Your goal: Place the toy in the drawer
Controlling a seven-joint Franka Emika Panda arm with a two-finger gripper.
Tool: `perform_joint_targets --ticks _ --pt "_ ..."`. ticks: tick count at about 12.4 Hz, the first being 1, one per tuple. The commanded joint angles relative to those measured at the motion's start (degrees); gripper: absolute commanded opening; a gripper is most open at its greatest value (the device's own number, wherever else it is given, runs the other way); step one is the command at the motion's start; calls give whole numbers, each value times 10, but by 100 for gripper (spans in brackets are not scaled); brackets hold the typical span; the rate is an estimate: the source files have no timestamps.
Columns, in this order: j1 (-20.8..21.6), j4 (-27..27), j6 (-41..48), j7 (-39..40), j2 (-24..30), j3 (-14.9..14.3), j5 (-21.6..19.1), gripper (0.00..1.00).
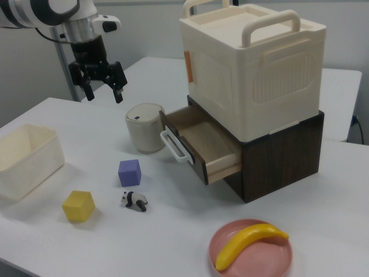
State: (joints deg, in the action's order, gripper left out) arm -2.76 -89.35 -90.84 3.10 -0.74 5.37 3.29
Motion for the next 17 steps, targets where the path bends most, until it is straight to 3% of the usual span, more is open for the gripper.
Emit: perform_joint_targets --ticks 1,17 --pt "4 -12 -9 10 12 -2 8 100" --pt "-1 -13 -9 12 10 -2 41 100"
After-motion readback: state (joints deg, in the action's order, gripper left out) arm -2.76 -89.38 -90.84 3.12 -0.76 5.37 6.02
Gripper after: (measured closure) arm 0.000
